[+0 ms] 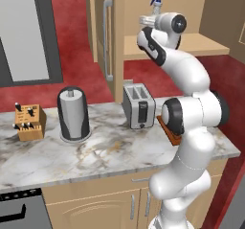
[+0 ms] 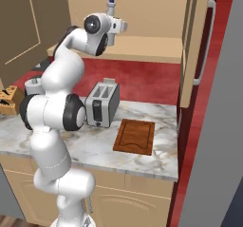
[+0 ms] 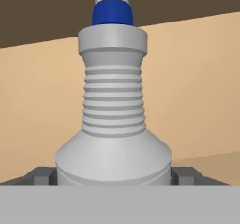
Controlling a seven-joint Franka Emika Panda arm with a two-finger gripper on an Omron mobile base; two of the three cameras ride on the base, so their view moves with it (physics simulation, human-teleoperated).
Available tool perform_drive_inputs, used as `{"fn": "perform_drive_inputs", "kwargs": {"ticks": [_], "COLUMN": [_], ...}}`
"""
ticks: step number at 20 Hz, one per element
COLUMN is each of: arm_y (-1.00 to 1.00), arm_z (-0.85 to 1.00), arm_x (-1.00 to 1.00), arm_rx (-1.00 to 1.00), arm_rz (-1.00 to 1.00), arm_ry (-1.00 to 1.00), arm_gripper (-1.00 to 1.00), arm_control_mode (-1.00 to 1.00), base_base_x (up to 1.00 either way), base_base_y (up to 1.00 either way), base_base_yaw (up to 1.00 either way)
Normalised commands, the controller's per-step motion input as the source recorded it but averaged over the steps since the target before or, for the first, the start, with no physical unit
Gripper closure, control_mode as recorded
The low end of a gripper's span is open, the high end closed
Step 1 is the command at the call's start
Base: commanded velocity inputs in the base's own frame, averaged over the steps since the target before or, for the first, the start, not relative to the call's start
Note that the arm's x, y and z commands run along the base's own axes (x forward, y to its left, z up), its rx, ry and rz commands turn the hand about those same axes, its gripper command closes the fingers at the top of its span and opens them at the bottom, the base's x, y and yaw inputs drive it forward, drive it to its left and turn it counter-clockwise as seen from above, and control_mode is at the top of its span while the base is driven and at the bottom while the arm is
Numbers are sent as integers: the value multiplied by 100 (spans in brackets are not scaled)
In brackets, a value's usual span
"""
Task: Grab the spray bottle from the cabinet, then place it next to the cutting board for sanitizing. Then grab the dish brush from the countertop next to the sink and place it next to the cutting board.
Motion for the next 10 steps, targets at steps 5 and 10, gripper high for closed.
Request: {"fn": "perform_drive_inputs", "kwargs": {"ticks": [5, 10], "arm_y": [0, 0], "arm_z": [0, 0], "arm_x": [0, -14], "arm_rx": [27, 24], "arm_rz": [-22, -20], "arm_ry": [0, -1], "arm_gripper": [100, 100], "arm_control_mode": [-100, -100], "base_base_x": [0, 0], "base_base_y": [0, 0], "base_base_yaw": [0, 0]}}
